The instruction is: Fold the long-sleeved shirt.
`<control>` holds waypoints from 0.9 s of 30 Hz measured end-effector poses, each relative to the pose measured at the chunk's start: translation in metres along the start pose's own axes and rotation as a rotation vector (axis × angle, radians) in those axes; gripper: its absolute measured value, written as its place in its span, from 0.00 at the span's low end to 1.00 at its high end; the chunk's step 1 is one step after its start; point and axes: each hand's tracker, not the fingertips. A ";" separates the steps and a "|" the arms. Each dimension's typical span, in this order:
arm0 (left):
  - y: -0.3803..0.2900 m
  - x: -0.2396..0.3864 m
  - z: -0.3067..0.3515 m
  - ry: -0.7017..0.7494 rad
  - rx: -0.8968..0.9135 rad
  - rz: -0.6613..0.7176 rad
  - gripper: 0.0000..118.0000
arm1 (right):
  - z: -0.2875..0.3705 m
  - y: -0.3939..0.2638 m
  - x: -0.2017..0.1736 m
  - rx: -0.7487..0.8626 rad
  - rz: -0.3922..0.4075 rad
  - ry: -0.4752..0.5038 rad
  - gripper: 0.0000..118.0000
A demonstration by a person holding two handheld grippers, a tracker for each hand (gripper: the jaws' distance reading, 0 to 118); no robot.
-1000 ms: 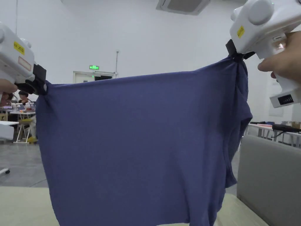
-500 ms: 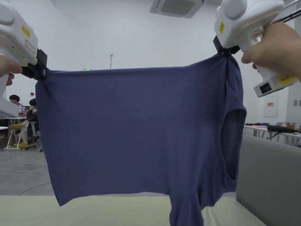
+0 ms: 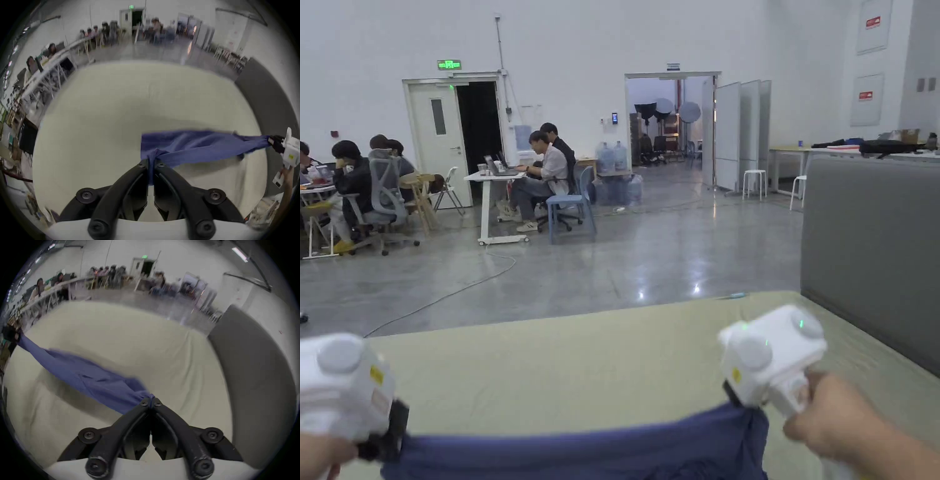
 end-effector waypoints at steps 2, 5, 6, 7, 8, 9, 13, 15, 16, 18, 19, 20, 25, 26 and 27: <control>-0.024 -0.006 -0.027 0.037 -0.054 -0.052 0.00 | -0.019 -0.028 -0.011 -0.069 0.031 0.008 0.00; -0.042 -0.020 -0.028 -0.011 -0.073 -0.019 0.00 | -0.018 -0.045 -0.004 -0.069 0.002 0.028 0.00; -0.046 -0.023 -0.024 -0.012 -0.073 -0.013 0.00 | -0.010 -0.049 -0.001 -0.063 -0.005 0.040 0.00; -0.049 -0.027 -0.012 -0.023 -0.073 -0.016 0.00 | 0.002 -0.054 0.003 -0.048 -0.008 0.056 0.00; -0.055 -0.027 0.000 -0.040 -0.070 -0.030 0.00 | 0.018 -0.060 0.006 -0.017 -0.005 0.068 0.00; -0.062 -0.028 0.012 -0.061 -0.061 -0.040 0.00 | 0.034 -0.067 0.009 0.010 -0.006 0.077 0.00; -0.110 -0.031 0.075 -0.073 -0.063 -0.081 0.00 | 0.115 -0.120 0.015 0.055 0.010 0.114 0.00; -0.141 -0.032 0.099 -0.082 -0.057 -0.113 0.00 | 0.147 -0.153 0.011 0.065 -0.010 0.143 0.00; -0.160 -0.031 0.111 -0.083 -0.072 -0.138 0.00 | 0.160 -0.172 0.008 0.067 -0.005 0.144 0.00; -0.194 -0.033 0.127 -0.113 -0.086 -0.137 0.00 | 0.180 -0.206 -0.002 0.066 0.002 0.133 0.00; -0.214 -0.038 0.134 -0.131 -0.088 -0.125 0.00 | 0.188 -0.225 -0.006 0.062 0.003 0.132 0.00; -0.232 -0.040 0.140 -0.129 -0.082 -0.107 0.00 | 0.194 -0.241 -0.009 0.054 -0.004 0.133 0.00; -0.331 -0.051 0.149 -0.151 -0.129 -0.114 0.00 | 0.214 -0.332 -0.038 -0.008 -0.012 0.155 0.00; -0.352 -0.052 0.147 -0.152 -0.136 -0.110 0.00 | 0.216 -0.350 -0.045 -0.027 -0.009 0.166 0.00; -0.370 -0.053 0.145 -0.149 -0.149 -0.107 0.00 | 0.217 -0.365 -0.053 -0.046 -0.004 0.172 0.00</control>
